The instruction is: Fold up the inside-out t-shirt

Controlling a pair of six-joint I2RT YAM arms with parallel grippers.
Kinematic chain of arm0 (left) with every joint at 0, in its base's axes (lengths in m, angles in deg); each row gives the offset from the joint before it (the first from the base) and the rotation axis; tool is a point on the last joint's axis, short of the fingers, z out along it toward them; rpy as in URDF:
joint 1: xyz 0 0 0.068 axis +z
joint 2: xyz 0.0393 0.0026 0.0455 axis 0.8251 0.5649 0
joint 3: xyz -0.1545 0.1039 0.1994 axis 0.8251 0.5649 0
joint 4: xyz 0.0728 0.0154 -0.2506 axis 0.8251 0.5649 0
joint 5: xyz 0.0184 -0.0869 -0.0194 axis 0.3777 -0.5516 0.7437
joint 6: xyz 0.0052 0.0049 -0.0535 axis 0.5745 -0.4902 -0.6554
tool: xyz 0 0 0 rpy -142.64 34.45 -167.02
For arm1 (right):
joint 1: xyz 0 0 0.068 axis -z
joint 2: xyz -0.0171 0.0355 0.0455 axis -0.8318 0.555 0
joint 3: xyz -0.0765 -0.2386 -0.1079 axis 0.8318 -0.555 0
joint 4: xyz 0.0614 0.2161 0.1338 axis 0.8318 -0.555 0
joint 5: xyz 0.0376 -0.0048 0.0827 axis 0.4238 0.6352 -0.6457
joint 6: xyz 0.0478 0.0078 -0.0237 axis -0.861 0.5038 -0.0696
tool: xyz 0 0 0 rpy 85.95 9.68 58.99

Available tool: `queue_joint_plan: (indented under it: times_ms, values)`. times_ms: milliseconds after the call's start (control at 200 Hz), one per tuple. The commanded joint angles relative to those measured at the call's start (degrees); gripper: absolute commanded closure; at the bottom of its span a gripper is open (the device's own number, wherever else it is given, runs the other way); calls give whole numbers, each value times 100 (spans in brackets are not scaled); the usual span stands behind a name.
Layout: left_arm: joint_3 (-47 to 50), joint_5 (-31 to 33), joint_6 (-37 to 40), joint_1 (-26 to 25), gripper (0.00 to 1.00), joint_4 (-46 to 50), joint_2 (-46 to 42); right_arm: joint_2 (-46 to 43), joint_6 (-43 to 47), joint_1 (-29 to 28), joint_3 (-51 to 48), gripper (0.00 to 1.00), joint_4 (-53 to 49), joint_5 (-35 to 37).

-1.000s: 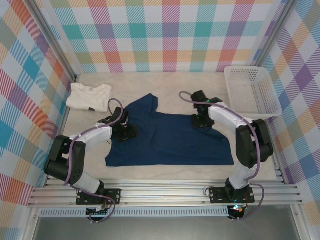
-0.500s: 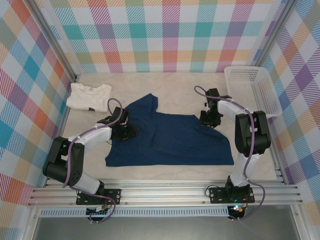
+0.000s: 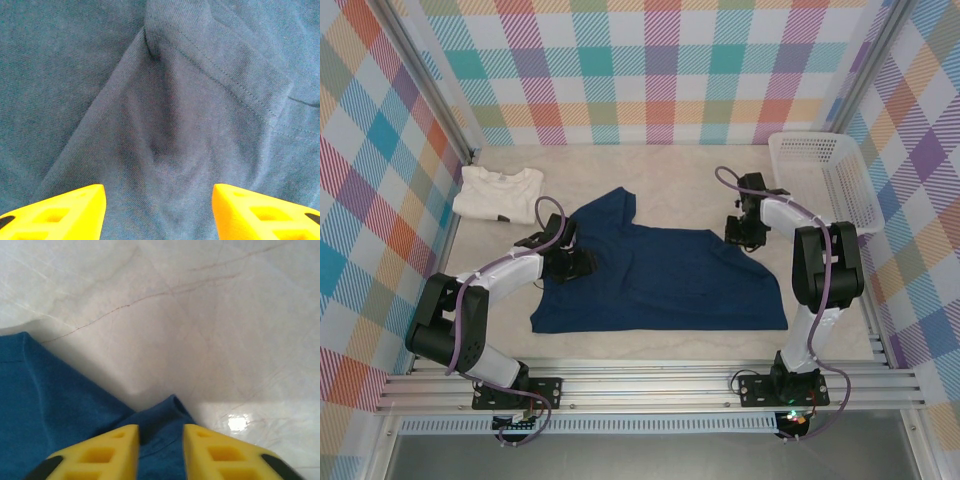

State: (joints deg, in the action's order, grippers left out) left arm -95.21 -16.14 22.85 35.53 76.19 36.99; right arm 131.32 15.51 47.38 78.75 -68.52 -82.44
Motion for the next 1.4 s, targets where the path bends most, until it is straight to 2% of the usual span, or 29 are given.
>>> queue_joint_plan:
  times_ms: [0, 80, 210, 340, 500, 670, 940, 1130, 1215, 1395]
  values:
    - [46, 109, 100, -49, 42, 61, -122, 33, -62, 56, 193, 61, 23, 42]
    - [47, 108, 100, -49, 42, 67, -122, 161, -101, 70, 264, 58, 11, 62]
    - [47, 116, 116, -49, 42, 76, -130, 362, -139, 74, 346, 59, 30, -46]
    - [51, 151, 127, -49, 42, 96, -169, 488, -152, 73, 352, 66, 52, -69]
    - [50, 187, 145, -49, 42, 93, -166, 454, -159, 74, 340, 85, 95, -24]
    - [-12, 321, 170, -40, 42, 100, -183, 319, -64, 101, 387, 94, 55, 174]
    - [-559, 693, 226, 102, 41, -67, -178, 82, 103, 300, 531, 93, 28, 502]
    - [-1313, 669, 323, 425, 40, -362, 475, 73, 192, 361, 747, 93, 91, 820]
    - [-1830, 584, 442, 549, 39, -429, 1033, 125, 283, 363, 919, 93, 42, 1092]
    - [-3256, 500, 1109, 619, 31, -342, 2409, 168, 448, 363, 1119, 94, 28, 1365]
